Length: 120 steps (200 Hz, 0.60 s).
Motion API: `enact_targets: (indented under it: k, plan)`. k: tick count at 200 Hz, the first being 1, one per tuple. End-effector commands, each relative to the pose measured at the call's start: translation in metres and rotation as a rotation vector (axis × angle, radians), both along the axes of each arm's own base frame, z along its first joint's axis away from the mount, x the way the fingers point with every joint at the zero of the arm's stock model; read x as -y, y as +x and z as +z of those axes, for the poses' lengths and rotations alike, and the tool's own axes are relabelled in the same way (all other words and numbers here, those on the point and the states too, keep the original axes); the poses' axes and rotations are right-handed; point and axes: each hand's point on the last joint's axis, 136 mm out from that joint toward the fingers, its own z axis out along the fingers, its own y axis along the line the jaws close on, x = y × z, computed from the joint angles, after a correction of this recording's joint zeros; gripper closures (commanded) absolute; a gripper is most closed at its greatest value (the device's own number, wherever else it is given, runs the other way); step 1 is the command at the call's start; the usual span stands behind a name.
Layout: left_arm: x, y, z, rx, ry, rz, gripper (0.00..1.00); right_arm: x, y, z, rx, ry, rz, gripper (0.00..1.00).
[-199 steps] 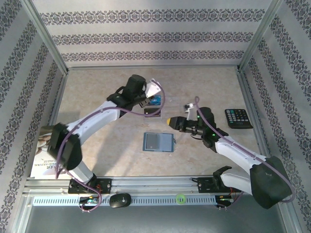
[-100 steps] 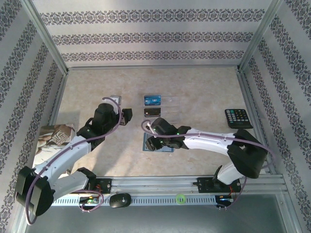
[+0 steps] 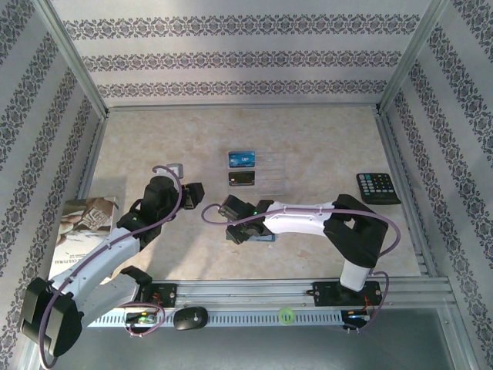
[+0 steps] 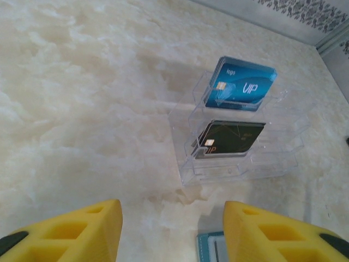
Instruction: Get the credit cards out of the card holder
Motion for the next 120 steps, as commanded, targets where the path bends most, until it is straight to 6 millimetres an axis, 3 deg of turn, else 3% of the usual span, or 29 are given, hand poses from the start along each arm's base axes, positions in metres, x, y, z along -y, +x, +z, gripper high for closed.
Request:
enact_targets:
  k: [1,43,72,93,120]
  plan:
    - [0.002,-0.004,-0.006,-0.031,-0.023,-0.018,0.49,0.007,0.001,-0.009,0.004,-0.065,0.007,0.59]
    - [0.026,-0.014,-0.005,-0.051,-0.09,-0.149,0.65,0.011,0.007,-0.002,0.016,-0.005,-0.024,0.84]
    - [0.045,-0.024,-0.019,-0.099,-0.158,-0.215,0.72,0.006,0.013,0.017,0.055,0.148,-0.031,1.0]
    - [0.072,-0.038,-0.037,-0.14,-0.17,-0.301,0.76,0.002,0.017,0.032,0.069,0.271,-0.034,1.0]
    - [0.102,-0.051,-0.056,-0.183,-0.235,-0.39,0.83,0.002,0.019,0.037,0.039,0.369,-0.047,1.0]
